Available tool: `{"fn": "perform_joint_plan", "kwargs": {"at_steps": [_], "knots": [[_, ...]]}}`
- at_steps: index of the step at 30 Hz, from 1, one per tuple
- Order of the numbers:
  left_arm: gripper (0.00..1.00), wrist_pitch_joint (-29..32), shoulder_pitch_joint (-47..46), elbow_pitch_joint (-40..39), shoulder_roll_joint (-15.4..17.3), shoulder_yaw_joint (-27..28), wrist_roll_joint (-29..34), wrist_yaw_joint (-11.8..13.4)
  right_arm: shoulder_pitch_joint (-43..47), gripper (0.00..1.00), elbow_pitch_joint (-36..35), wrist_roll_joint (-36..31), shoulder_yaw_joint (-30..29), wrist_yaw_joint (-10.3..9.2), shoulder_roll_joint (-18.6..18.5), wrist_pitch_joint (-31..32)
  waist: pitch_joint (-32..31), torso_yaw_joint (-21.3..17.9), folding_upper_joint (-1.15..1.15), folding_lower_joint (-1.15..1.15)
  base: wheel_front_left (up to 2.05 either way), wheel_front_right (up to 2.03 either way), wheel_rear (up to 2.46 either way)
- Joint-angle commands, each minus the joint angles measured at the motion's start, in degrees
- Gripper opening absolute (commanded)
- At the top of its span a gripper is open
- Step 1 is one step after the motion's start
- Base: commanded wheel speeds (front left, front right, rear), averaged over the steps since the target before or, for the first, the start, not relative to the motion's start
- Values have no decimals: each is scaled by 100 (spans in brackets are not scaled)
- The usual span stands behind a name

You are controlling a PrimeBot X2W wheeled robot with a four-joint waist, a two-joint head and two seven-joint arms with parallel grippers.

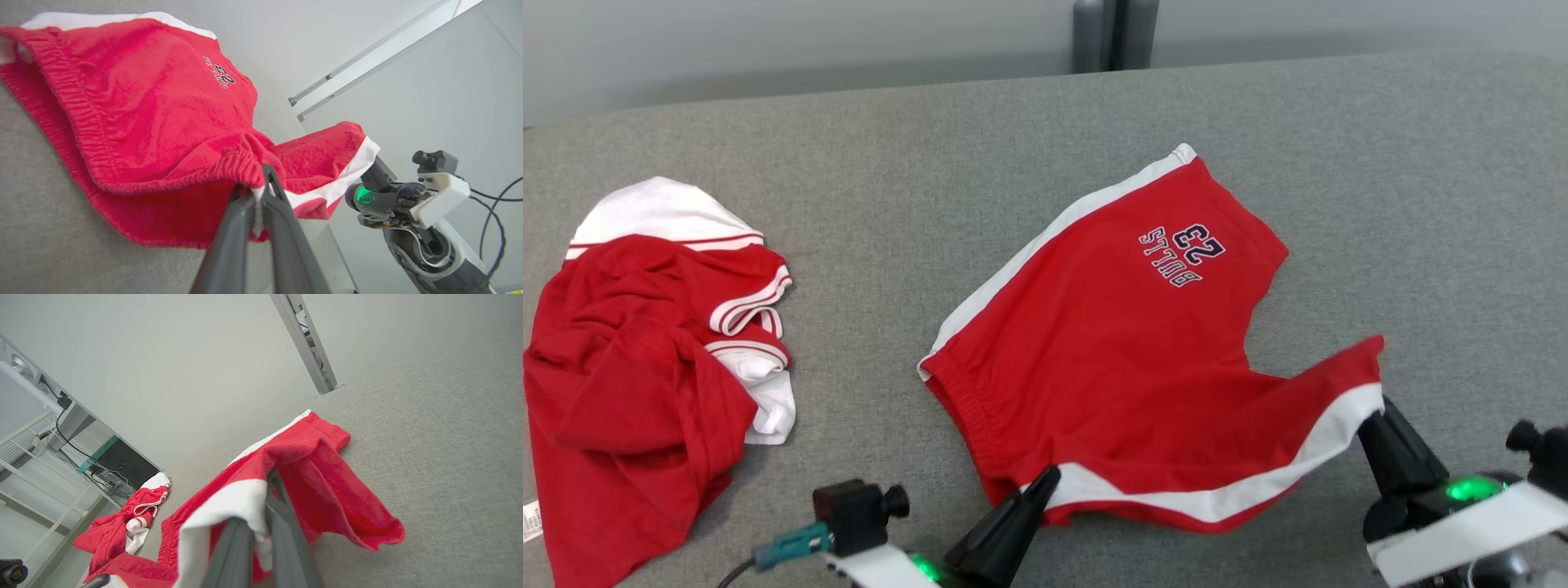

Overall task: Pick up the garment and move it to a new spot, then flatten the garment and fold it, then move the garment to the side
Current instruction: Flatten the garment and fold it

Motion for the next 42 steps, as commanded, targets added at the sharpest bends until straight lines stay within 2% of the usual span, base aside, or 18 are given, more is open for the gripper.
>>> {"fn": "perform_joint_plan", "kwargs": {"at_steps": [1, 3, 5, 10, 13, 23, 33, 36, 37, 38, 39, 40, 41, 42], "knots": [[0, 71, -260, -29, -115, 52, -84, 23, -348, 0, 137, -67, -28, 3, 9, 90, 176, 77, 0, 0, 0, 0, 0], [0, 226, -742, 122, -261, 130, -35, 153, -1129, 0, 529, -259, 46, 3, 11, 207, 409, 165, 0, 0, 0, 0, 0], [0, 240, -856, 203, -348, 174, -46, 230, -1378, 0, 694, -285, 105, 3, 9, 233, 476, 190, 0, 0, 0, 0, 0], [0, 92, -1429, 681, -681, 560, -70, 634, -2584, 0, 1706, -403, 228, 3, 34, 230, 715, 353, 0, 0, 0, 0, 0], [0, -1, -1698, 986, -838, 700, -52, 768, -3186, 0, 2327, -519, 299, 3, -25, 174, 821, 531, 0, 0, 0, 0, 0], [0, 70, -2664, 2319, -1400, 552, 36, 642, -4592, 0, 3929, -732, 898, 2, -209, 50, 914, 959, 0, 0, 0, 0, 0], [0, -66, -3111, 3346, -1664, 440, -24, 681, -5248, 0, 5115, -886, 1405, 2, -87, -7, 880, 910, 0, 0, 0, 0, 0], [0, -187, -3224, 3575, -1684, 427, 54, 798, -5413, 0, 5407, -966, 1574, 2, -2, -45, 901, 847, 0, 0, 0, 0, 0], [18, -247, -3264, 3642, -1688, 419, 111, 840, -5474, 0, 5478, -1015, 1663, 2, 39, -72, 916, 826, 0, 0, 0, 0, 0], [41, -292, -3286, 3707, -1692, 406, 134, 867, -5523, 0, 5542, -1039, 1741, 2, 78, -102, 926, 812, 0, 0, 0, 0, 0], [87, -322, -3290, 3758, -1698, 392, 152, 879, -5566, 13, 5630, -1042, 1785, 2, 104, -145, 934, 798, 0, 0, 0, 0, 0], [100, -327, -3306, 3805, -1704, 355, 183, 901, -5620, 77, 5728, -1092, 1832, 2, 107, -169, 939, 788, 0, 0, 0, 0, 0], [100, -341, -3324, 3847, -1708, 327, 189, 908, -5675, 100, 5810, -1131, 1877, 2, 119, -231, 941, 779, 0, 0, 0, 0, 0], [100, -362, -3343, 3881, -1711, 303, 229, 930, -5722, 100, 5886, -1196, 1941, 2, 133, -288, 939, 770, 0, 0, 0, 0, 0]]}}
